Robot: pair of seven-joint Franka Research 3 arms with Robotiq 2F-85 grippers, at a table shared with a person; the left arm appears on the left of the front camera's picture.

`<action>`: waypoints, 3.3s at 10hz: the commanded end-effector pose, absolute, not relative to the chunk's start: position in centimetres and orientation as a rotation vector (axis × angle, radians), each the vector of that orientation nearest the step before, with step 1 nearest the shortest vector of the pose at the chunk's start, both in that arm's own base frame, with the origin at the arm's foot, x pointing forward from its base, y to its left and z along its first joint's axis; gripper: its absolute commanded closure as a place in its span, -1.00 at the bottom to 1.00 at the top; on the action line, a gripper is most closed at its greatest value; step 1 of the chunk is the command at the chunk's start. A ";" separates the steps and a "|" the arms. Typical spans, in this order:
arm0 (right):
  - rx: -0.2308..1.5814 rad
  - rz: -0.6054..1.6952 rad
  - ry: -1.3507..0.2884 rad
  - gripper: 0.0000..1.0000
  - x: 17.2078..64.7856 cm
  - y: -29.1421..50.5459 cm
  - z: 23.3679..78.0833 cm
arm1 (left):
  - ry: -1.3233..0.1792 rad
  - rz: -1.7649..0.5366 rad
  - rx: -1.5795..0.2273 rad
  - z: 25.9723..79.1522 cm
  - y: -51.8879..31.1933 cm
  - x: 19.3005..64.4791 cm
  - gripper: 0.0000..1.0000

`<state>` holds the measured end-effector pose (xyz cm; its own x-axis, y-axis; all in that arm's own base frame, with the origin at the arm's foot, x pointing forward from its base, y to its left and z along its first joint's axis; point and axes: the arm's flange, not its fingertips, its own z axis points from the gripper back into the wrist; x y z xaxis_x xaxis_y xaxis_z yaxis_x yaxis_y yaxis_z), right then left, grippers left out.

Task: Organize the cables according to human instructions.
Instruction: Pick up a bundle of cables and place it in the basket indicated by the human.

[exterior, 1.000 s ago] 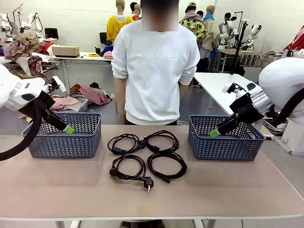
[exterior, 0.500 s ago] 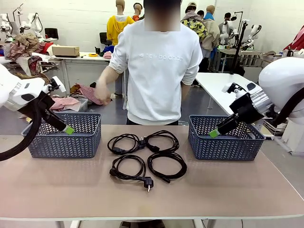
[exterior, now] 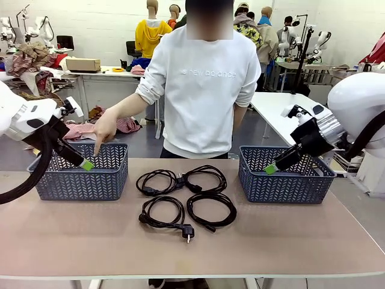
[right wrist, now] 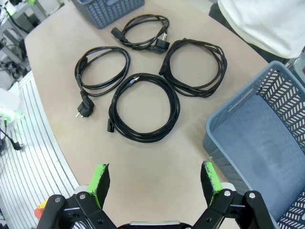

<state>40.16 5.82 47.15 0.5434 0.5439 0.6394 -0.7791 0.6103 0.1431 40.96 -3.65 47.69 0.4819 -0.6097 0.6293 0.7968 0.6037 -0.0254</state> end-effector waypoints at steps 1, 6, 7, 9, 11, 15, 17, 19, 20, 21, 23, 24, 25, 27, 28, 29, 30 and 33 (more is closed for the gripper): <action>0.459 0.827 -0.601 -1.00 40.5 5.8 47.0 | -0.637 -0.894 -0.356 47.4 -3.4 41.1 -1.00; 0.459 0.827 -0.601 -1.00 40.5 5.8 47.0 | -0.637 -0.894 -0.356 47.4 -3.4 41.1 -1.00; 0.459 0.827 -0.601 -1.00 40.5 5.8 47.0 | -0.637 -0.894 -0.356 47.4 -3.4 41.1 -1.00; 0.459 0.827 -0.601 -1.00 40.5 5.8 47.0 | -0.620 -0.877 -0.336 47.7 -3.7 41.0 -1.00; 0.459 0.827 -0.601 -1.00 40.5 5.8 47.0 | -0.591 -0.977 -0.279 48.1 -6.2 41.5 -1.00; 0.459 0.827 -0.601 -1.00 40.5 5.8 47.0 | -0.464 -1.244 -0.211 47.2 -14.1 43.0 -1.00; 0.459 0.827 -0.601 -1.00 40.5 5.8 47.0 | -0.388 -1.351 -0.194 45.6 -18.0 43.2 -1.00; 0.459 0.827 -0.601 -1.00 40.5 5.8 47.0 | -0.319 -1.435 -0.193 43.6 -21.7 43.1 -1.00; 0.459 0.827 -0.601 -1.00 40.5 5.8 47.0 | -0.298 -1.460 -0.193 42.7 -22.8 42.8 -1.00; 0.459 0.827 -0.601 -1.00 40.5 5.8 47.0 | -0.280 -1.480 -0.194 41.9 -23.7 42.4 -1.00; 0.459 0.827 -0.601 -1.00 40.5 5.8 47.0 | -0.261 -1.491 -0.196 40.9 -24.4 41.7 -1.00; 0.459 0.827 -0.601 -1.00 40.5 5.8 47.0 | -0.255 -1.487 -0.207 41.1 -24.1 41.4 -1.00; 0.459 0.827 -0.601 -1.00 40.5 5.8 47.0 | -0.270 -1.464 -0.210 40.6 -25.1 41.5 -1.00; 0.459 0.827 -0.601 -1.00 40.5 5.8 47.0 | -0.270 -1.464 -0.210 40.6 -25.1 41.5 -1.00; 0.459 0.827 -0.601 -1.00 40.5 5.8 47.0 | -0.270 -1.464 -0.210 40.6 -25.1 41.5 -1.00; 0.459 0.827 -0.601 -1.00 40.5 5.8 47.0 | -0.270 -1.464 -0.210 40.6 -25.1 41.5 -1.00; 0.459 0.827 -0.601 -1.00 40.5 5.8 47.0 | -0.262 -1.465 -0.211 40.5 -25.2 41.4 -1.00; 0.459 0.827 -0.601 -1.00 40.5 5.8 47.0 | -0.212 -1.516 -0.150 38.9 -27.7 41.9 -1.00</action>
<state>40.15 5.83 47.10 0.5458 0.5453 0.6362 -0.7782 0.6115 0.1434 41.13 -26.71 39.23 0.0465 -0.9625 0.2671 0.9984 0.0537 0.0196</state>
